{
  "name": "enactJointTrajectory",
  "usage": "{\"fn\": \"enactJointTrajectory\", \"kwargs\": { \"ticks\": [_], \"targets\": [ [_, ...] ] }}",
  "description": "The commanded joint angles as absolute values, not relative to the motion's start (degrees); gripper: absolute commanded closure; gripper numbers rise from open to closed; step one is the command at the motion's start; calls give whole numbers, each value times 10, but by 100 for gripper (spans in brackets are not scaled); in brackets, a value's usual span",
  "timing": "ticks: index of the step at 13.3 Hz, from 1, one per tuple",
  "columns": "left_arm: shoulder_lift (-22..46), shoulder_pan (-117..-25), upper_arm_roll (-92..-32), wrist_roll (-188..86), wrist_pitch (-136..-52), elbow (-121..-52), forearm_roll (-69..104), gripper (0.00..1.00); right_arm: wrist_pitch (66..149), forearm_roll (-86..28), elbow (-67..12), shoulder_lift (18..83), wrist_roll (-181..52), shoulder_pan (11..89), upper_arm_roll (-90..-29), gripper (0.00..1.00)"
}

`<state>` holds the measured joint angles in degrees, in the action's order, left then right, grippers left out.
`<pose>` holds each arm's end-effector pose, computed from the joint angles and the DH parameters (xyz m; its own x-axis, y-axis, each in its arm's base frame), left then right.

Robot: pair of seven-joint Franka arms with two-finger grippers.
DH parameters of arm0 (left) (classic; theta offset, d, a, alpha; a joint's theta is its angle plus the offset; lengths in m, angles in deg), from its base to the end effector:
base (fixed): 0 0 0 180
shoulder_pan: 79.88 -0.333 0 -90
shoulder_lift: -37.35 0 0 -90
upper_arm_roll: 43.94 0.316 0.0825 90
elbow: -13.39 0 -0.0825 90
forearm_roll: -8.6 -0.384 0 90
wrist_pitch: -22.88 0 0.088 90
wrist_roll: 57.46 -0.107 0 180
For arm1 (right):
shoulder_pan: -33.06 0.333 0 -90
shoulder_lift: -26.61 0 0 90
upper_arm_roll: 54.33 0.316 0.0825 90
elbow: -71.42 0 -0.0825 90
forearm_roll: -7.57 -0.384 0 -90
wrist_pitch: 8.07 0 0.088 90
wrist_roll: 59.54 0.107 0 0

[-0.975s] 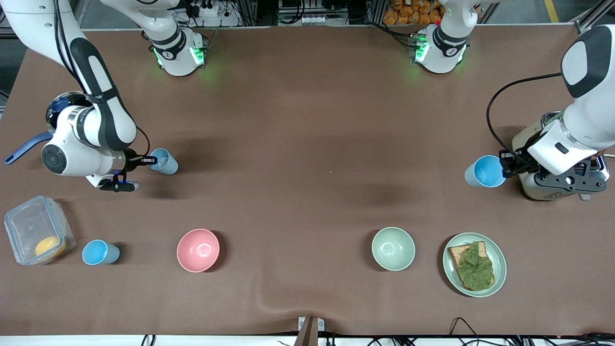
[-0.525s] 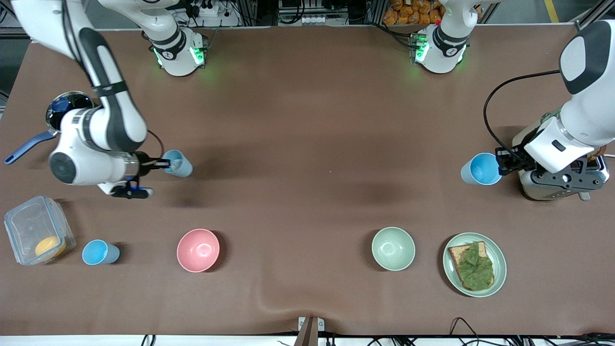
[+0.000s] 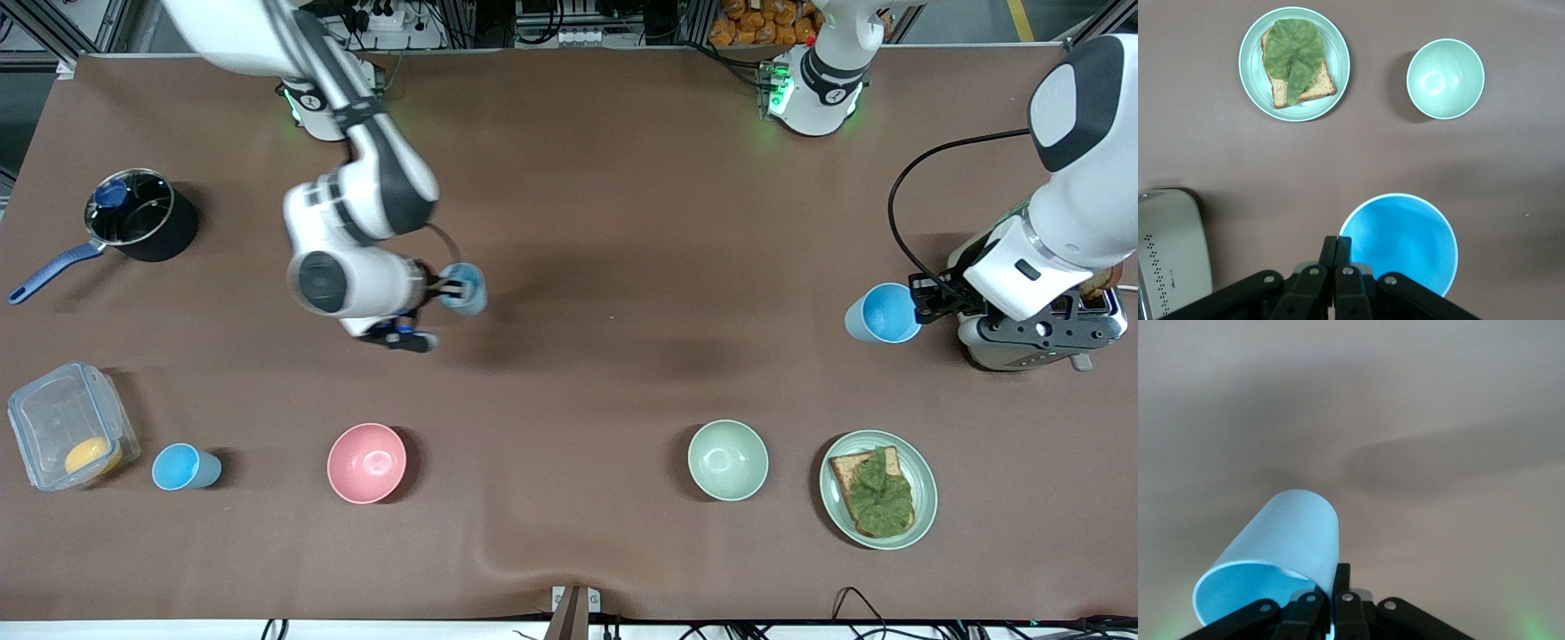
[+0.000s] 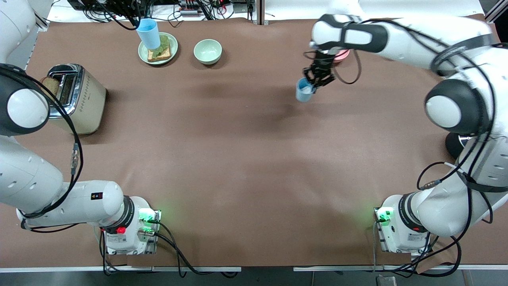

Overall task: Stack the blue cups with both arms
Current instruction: 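Carry the blue cup with the right gripper to the table middle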

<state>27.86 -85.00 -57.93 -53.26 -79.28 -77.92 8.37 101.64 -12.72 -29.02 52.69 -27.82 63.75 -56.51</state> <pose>0.6099 -0.0845 0.5381 0.9966 -0.0779 0.0259 -0.0789 -0.9962 0.0379 0.5380 0.3223 0.2938 0.8978 -0.1913 -0.3967 -0.2350 -0.9699 -0.0640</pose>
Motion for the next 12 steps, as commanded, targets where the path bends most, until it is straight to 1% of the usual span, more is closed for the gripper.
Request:
{"fn": "enactJointTrajectory", "kwargs": {
  "ticks": [1, 3, 6, 9, 11, 12],
  "targets": [
    [272, -844, -582, -514, -780, -765, 96, 100, 1005, -143, -201, 599, -236, 672, -574, 100],
    [272, -840, -582, -507, -780, -765, 95, 100, 1018, -155, -182, 622, -214, 694, -574, 100],
    [272, -840, -584, -500, -780, -762, 96, 100, 1039, -171, -154, 648, -206, 707, -574, 100],
    [272, -840, -584, -489, -780, -756, 111, 100, 1071, -171, -152, 662, -206, 716, -574, 100],
    [273, -841, -584, -480, -780, -757, 117, 100, 1072, -171, -152, 666, -206, 720, -574, 100],
    [278, -841, -586, -476, -780, -762, 117, 100, 1072, -171, -152, 666, -205, 720, -574, 94]
  ]
}}
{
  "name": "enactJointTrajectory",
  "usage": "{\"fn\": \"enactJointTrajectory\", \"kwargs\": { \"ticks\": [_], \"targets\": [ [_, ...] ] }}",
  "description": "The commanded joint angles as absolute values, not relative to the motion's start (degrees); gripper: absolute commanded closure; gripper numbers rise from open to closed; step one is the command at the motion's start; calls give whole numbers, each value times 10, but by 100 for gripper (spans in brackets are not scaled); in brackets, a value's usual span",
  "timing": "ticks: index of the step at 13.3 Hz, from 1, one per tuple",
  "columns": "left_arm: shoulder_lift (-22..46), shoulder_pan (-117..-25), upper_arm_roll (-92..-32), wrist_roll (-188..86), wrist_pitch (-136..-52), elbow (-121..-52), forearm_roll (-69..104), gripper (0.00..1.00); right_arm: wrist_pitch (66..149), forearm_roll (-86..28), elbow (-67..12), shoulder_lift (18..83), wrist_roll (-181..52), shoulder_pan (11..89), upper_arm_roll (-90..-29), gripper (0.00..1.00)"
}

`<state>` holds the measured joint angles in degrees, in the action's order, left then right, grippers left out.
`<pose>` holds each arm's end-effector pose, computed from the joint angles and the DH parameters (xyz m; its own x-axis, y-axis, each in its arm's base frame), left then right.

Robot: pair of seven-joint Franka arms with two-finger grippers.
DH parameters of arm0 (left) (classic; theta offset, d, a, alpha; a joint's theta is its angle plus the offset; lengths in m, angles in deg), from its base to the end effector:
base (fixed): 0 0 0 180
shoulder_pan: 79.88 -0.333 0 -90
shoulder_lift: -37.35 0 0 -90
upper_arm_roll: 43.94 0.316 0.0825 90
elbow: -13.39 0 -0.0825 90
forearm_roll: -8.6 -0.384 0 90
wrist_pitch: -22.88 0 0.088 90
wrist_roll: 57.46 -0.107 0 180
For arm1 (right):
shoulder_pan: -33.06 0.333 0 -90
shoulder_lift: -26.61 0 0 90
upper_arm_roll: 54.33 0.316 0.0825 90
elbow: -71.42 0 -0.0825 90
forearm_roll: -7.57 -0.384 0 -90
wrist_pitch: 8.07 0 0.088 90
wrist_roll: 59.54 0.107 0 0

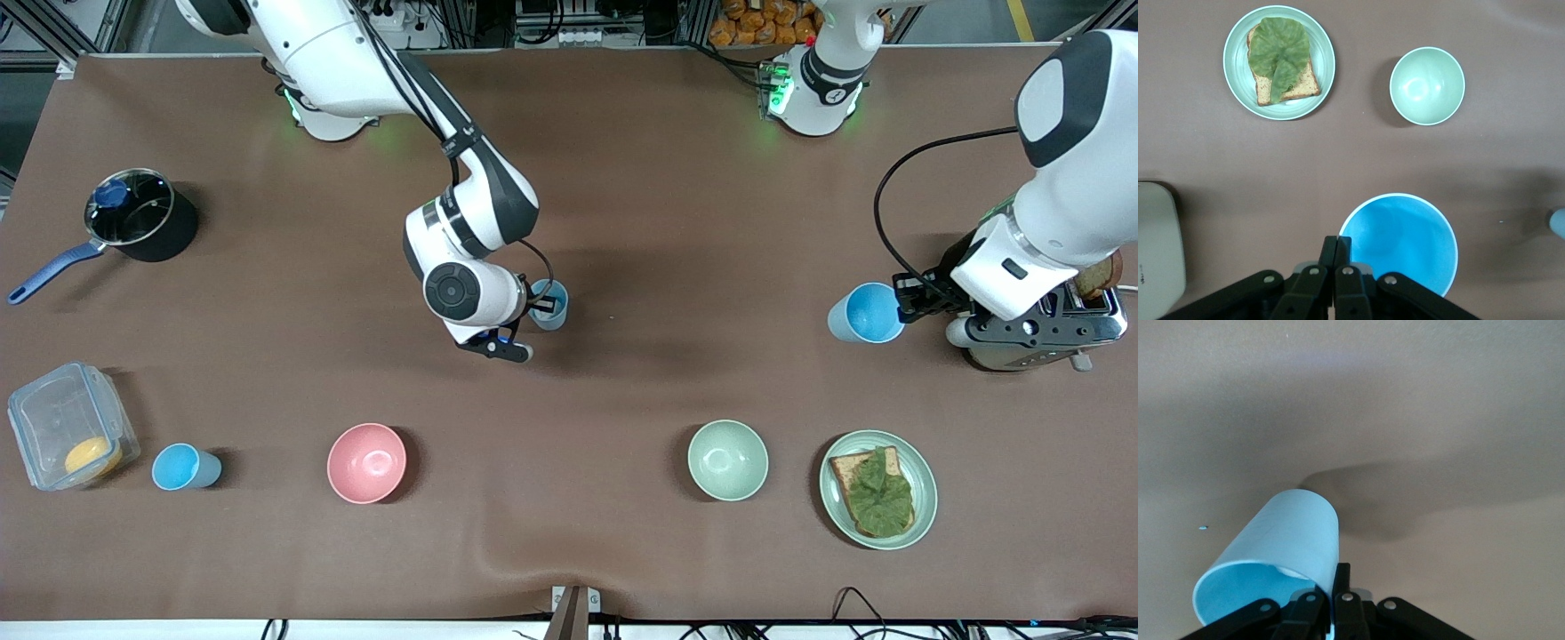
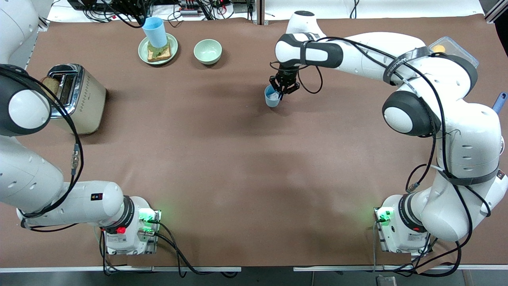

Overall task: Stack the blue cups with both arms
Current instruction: 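Carry the blue cup with the right gripper to the table middle, then set down the cup, open the right gripper while the left gripper carries its cup over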

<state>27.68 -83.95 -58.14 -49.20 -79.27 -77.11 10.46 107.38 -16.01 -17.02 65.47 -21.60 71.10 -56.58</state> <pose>0.6093 -0.1008 0.5433 0.9994 -0.0211 0.0283 -0.0233 -0.9967 0.0780 0.5397 0.4226 0.2410 0.9075 -0.2123 -0.3625 -0.2616 -0.9608 -0.0922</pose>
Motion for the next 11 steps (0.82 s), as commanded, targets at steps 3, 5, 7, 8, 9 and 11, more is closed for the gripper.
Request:
{"fn": "enactJointTrajectory", "kwargs": {
  "ticks": [3, 5, 7, 8, 9, 11],
  "targets": [
    [274, -840, -598, -446, -780, -760, 117, 100, 1072, -170, -151, 665, -207, 720, -574, 0],
    [272, -834, -606, -425, -780, -758, 115, 100, 1066, -169, -135, 660, -210, 721, -574, 0],
    [271, -813, -609, -383, -780, -758, 113, 100, 1032, -170, -105, 655, -211, 708, -577, 0],
    [270, -799, -609, -359, -780, -757, 113, 100, 994, -169, -89, 645, -215, 695, -578, 0],
    [268, -782, -609, -330, -780, -757, 113, 100, 952, -169, -73, 640, -216, 677, -578, 0],
    [262, -742, -609, -273, -789, -758, 108, 100, 873, -169, -35, 636, -225, 634, -578, 0]
  ]
}}
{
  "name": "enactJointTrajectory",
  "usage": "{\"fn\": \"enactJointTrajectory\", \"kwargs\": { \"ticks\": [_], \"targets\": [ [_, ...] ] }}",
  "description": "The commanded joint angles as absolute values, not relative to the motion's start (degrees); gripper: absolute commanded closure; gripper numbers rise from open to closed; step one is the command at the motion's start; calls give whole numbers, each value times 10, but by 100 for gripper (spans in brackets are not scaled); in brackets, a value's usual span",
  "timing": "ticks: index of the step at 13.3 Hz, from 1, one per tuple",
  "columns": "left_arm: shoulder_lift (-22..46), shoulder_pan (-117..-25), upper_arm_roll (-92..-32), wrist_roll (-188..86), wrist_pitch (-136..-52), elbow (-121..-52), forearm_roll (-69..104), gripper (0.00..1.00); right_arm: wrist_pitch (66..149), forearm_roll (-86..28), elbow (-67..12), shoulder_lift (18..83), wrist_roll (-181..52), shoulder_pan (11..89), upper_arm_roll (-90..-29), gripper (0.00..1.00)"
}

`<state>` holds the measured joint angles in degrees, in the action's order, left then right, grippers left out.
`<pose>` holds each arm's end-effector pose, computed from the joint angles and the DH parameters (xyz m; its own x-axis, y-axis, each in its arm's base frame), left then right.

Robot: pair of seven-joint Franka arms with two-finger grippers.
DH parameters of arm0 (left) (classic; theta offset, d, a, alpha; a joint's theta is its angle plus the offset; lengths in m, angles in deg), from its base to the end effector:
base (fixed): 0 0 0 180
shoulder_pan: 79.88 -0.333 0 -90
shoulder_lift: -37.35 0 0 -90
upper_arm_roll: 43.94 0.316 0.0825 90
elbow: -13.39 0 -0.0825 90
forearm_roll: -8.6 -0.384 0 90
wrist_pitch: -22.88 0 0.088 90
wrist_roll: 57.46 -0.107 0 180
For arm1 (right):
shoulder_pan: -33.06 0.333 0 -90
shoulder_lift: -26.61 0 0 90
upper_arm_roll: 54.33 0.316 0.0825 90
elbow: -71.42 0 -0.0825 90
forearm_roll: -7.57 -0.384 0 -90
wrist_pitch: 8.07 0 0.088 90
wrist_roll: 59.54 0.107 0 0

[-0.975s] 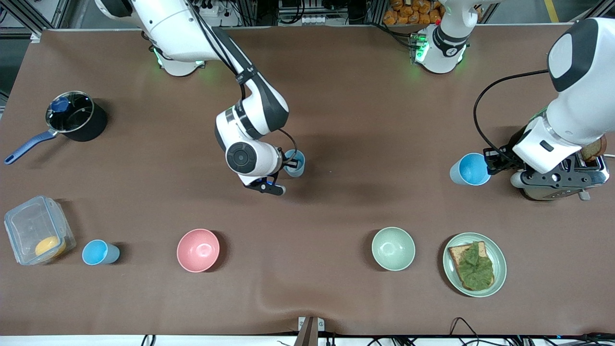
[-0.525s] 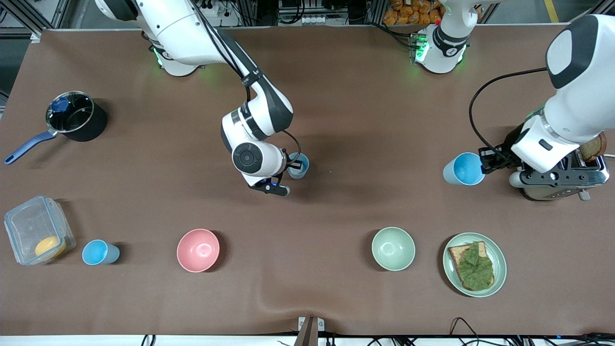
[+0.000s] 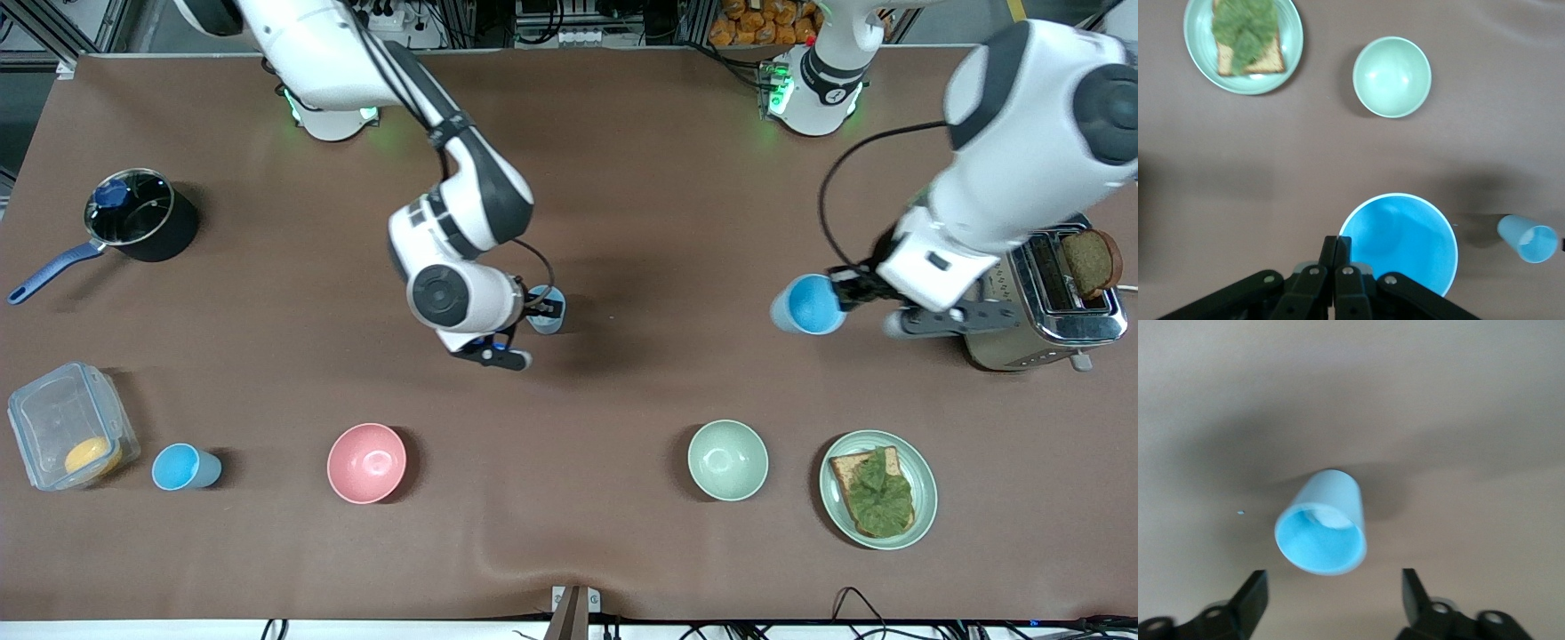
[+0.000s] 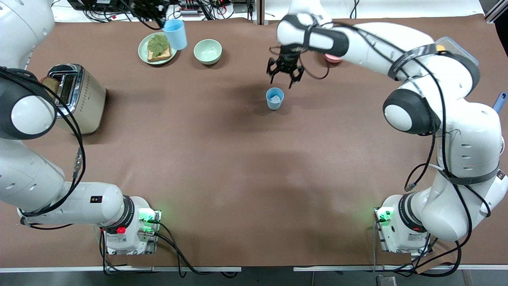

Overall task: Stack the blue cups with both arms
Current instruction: 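Set down the cup, open the right gripper while the left gripper carries its cup over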

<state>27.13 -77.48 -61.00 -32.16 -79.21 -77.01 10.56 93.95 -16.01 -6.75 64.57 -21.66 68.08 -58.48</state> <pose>0.5872 -0.1962 0.5397 0.9935 0.1133 -0.0069 0.1135 -0.9893 0.0914 0.5800 0.3987 0.3170 0.8946 -0.2071 -0.3960 -0.2642 -0.9598 -0.0951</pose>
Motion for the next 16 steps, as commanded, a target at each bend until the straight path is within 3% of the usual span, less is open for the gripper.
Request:
{"fn": "enactJointTrajectory", "kwargs": {
  "ticks": [1, 5, 8, 12, 13, 16],
  "targets": [
    [257, -730, -609, -252, -792, -758, 110, 100, 842, -165, -24, 625, -243, 618, -578, 0],
    [228, -643, -609, -99, -853, -759, 107, 100, 774, -142, -29, 579, -330, 532, -581, 0],
    [169, -563, -608, 33, -909, -756, 47, 100, 738, -48, -31, 547, -375, 497, -586, 0],
    [93, -491, -606, 122, -920, -711, -6, 100, 732, -11, -45, 525, -469, 439, -586, 0],
    [73, -469, -603, 143, -927, -700, -21, 100, 747, -6, -74, 495, -478, 431, -586, 0],
    [47, -453, -601, 179, -929, -693, -48, 100, 884, 30, -267, 357, -529, 422, -585, 0]
  ]
}}
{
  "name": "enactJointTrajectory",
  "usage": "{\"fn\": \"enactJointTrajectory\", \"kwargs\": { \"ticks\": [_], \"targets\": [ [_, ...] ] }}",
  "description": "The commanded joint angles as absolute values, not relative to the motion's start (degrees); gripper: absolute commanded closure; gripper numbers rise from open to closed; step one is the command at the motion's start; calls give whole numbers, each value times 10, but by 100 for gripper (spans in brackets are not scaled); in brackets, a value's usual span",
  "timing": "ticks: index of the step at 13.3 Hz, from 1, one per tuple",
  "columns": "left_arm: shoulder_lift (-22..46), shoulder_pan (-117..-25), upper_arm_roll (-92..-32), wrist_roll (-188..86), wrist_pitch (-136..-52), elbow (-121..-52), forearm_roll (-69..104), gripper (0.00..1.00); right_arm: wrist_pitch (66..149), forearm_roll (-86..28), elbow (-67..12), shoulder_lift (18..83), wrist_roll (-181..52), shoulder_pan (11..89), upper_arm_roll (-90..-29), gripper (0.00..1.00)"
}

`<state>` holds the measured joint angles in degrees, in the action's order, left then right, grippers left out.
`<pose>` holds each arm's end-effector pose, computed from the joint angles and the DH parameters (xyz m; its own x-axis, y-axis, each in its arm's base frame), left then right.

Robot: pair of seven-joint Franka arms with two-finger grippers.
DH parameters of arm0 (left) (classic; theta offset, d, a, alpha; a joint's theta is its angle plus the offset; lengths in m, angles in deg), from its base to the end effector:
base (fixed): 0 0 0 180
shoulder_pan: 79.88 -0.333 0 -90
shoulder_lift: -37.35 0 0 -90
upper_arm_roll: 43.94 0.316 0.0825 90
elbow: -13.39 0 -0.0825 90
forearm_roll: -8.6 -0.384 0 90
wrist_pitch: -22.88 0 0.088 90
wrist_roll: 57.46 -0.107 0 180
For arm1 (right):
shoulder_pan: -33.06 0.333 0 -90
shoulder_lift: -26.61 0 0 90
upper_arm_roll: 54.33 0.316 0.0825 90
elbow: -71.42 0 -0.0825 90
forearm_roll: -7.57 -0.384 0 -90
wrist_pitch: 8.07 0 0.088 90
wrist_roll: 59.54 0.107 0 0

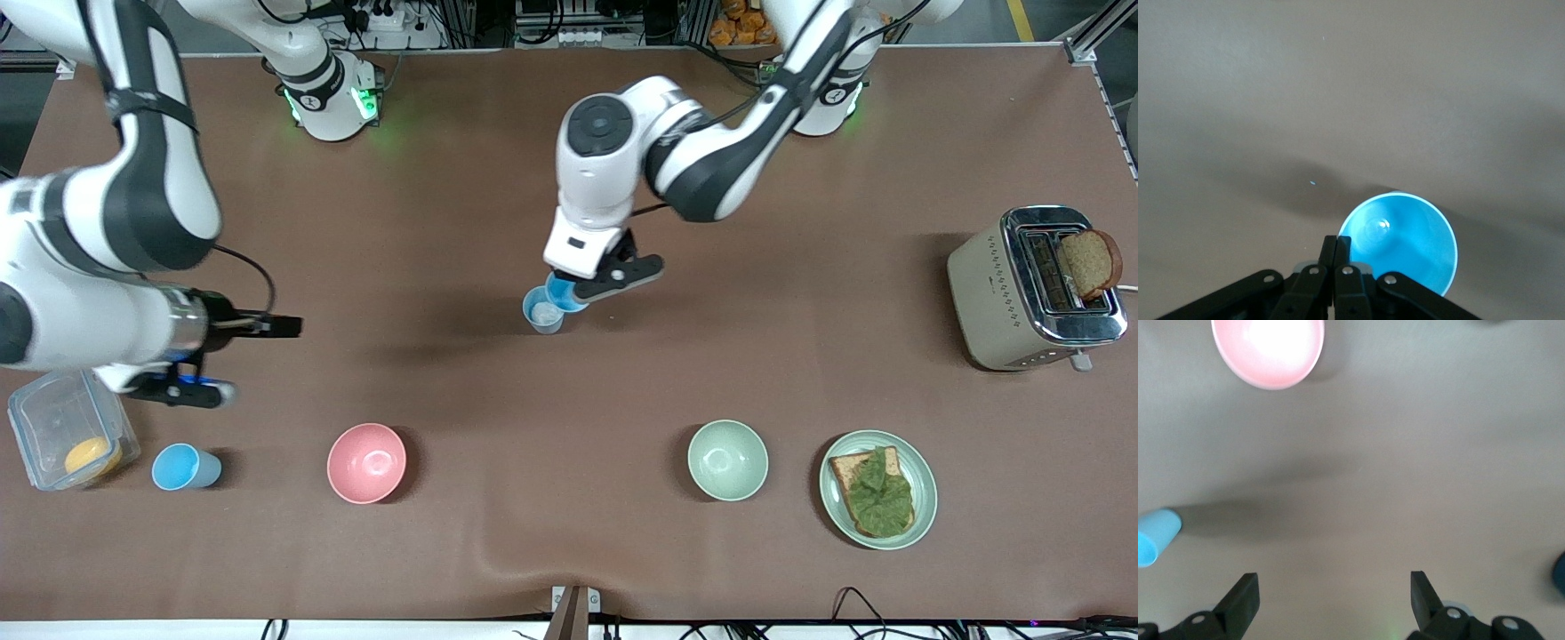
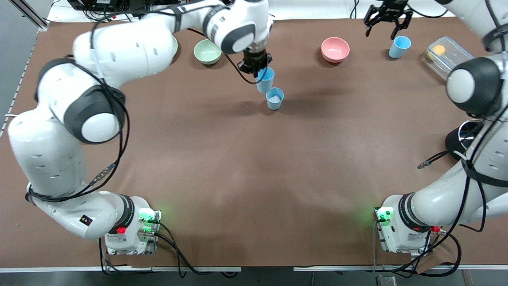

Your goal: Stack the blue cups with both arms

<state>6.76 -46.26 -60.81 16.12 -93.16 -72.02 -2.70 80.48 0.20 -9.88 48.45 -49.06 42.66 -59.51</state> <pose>0.4799 -0.5113 0.3741 0.9355 0.3514 0.0366 0.3511 -0.9362 0.0149 0.6413 0.0722 0.4642 0.9590 -0.1064 -0.2628 -0.1222 -0.9915 -0.0445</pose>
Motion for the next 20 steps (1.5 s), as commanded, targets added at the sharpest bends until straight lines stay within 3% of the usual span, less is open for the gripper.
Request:
{"fn": "enactJointTrajectory", "kwargs": {
  "ticks": [1, 6, 12, 13, 14, 20],
  "targets": [
    [43, -439, -600, 179, -931, -693, -53, 100, 907, 32, -308, 326, -549, 417, -585, 0],
    [26, -431, -600, 182, -969, -693, -62, 100, 883, 37, -313, 284, -561, 346, -585, 0],
    [14, -426, -599, 183, -992, -693, -62, 100, 785, 66, -230, 279, -565, 325, -585, 0],
    [14, -428, -599, 187, -992, -693, -62, 91, 779, 65, -216, 282, -566, 324, -585, 0],
    [18, -434, -600, 190, -992, -692, -60, 1, 772, 64, -207, 283, -566, 324, -583, 0],
    [112, -517, -587, 125, -982, -697, -56, 0, 765, 69, -187, 286, -564, 323, -552, 0]
  ]
}}
